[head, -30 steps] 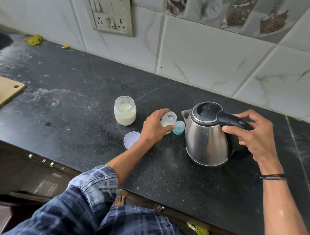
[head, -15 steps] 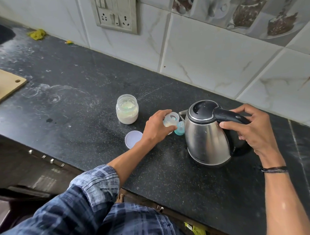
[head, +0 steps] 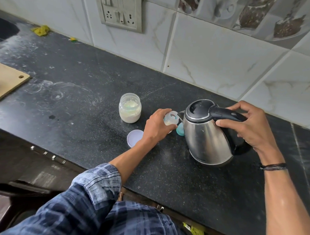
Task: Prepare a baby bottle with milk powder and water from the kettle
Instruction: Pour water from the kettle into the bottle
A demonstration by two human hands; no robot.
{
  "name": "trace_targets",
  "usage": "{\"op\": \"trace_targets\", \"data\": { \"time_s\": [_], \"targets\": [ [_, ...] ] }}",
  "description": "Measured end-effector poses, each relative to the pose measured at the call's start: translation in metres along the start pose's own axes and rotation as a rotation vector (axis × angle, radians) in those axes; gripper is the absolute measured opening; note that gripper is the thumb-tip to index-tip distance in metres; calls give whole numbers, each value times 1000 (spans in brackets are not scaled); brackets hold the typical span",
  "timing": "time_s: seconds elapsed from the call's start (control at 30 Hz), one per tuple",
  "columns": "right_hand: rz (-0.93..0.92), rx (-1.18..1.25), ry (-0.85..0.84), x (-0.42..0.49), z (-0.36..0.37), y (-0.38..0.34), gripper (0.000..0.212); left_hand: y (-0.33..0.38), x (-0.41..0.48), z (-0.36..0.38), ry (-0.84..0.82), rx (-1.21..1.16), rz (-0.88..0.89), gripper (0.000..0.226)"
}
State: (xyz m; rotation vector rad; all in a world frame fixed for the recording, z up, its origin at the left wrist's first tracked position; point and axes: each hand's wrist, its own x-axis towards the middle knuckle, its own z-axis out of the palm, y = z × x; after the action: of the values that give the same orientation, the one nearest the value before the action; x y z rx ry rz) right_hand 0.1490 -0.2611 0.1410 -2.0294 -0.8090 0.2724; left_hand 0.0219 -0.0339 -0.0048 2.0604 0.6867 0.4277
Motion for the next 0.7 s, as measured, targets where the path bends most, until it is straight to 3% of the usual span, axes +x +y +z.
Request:
{"op": "trace_targets", "data": {
  "time_s": [0.27, 0.7],
  "targets": [
    [-29, -47, -26, 6, 4, -1, 33, -3, 0, -3, 10, 3, -6, 66],
    [-51, -64, -45, 11, 8, -3, 33, -10, -1, -4, 13, 24, -7, 68]
  ]
}}
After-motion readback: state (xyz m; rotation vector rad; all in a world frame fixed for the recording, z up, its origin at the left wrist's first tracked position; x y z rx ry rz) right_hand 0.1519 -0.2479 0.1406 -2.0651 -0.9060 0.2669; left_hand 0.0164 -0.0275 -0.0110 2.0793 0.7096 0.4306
